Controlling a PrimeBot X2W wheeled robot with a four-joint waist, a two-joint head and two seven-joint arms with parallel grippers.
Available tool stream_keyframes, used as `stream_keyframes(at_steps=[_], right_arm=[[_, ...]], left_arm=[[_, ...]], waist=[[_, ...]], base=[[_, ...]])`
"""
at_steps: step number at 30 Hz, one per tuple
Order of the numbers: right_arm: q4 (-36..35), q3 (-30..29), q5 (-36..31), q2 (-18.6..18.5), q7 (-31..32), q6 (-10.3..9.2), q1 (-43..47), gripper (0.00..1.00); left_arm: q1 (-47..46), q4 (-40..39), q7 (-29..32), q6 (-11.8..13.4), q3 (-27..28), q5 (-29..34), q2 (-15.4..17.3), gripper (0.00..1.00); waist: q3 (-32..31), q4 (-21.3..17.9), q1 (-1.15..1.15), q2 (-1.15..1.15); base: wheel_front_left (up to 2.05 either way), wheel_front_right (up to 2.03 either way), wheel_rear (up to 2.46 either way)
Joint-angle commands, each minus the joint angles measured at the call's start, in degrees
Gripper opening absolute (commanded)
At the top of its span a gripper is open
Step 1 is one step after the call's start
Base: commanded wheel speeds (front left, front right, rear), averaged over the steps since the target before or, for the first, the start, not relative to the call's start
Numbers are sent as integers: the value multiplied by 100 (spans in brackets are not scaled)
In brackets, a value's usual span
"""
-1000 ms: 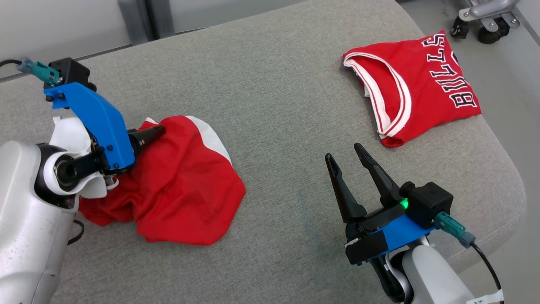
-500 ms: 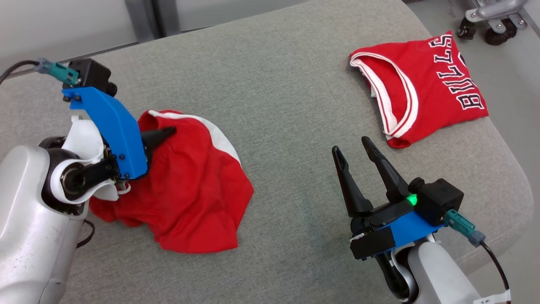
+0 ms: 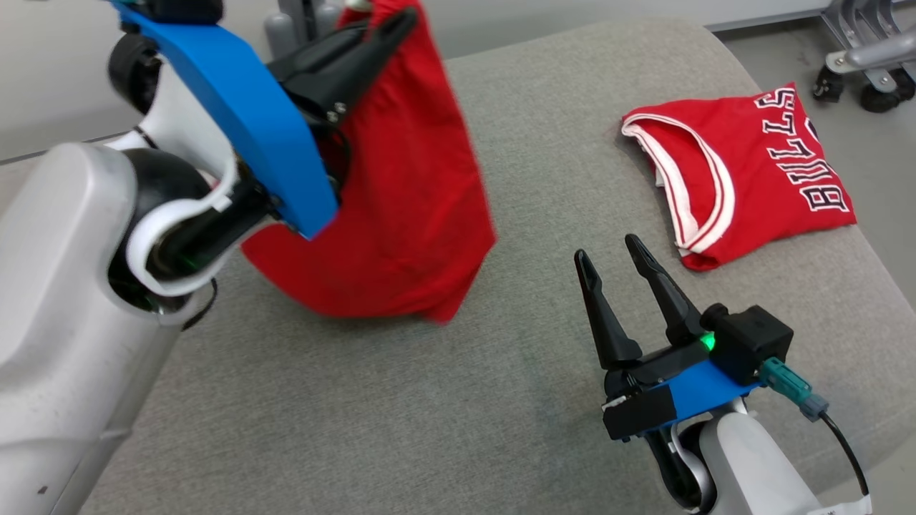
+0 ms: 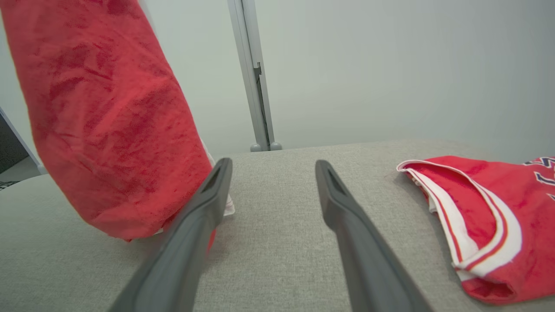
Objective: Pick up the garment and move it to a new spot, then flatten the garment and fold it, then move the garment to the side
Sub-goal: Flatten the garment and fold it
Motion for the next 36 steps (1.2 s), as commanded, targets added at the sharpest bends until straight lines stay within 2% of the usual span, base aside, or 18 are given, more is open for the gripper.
stream_keyframes(at_steps=[1, 7, 13, 17, 22, 28, 36], right_arm=[[15, -42, -62, -5, -26, 1, 86, 100], [30, -214, -167, -5, -25, 1, 205, 100], [25, -270, -263, -5, -26, 1, 200, 100], [28, -299, -320, -5, -15, 1, 184, 100], [-8, -388, -358, -5, 28, 1, 223, 100], [-113, -589, -449, -6, 115, 1, 312, 100], [-261, -691, -515, -7, 246, 1, 442, 100]], left_arm=[[-121, -153, -146, -50, -217, -121, 81, 0], [117, -607, -424, -46, -1298, -675, 423, 0], [809, -651, -383, -46, -2329, -1090, 994, 0], [1154, -419, -271, -47, -2916, -929, 1425, 0], [1482, 46, -255, -33, -3460, -433, 1870, 0], [1867, 592, -752, 241, -3567, -28, 1974, 0], [2333, 1176, -2192, 716, -3157, -14, 1541, 0]], waist=[[-37, 48, 0, 0], [-155, 372, 0, 0], [-187, 751, 0, 0], [-205, 1008, 0, 0], [-248, 1276, 0, 0], [-301, 1576, 0, 0], [-426, 1866, 0, 0]], base=[[0, 0, 0], [0, 0, 0], [0, 0, 0], [0, 0, 0], [0, 0, 0], [0, 0, 0], [0, 0, 0]])
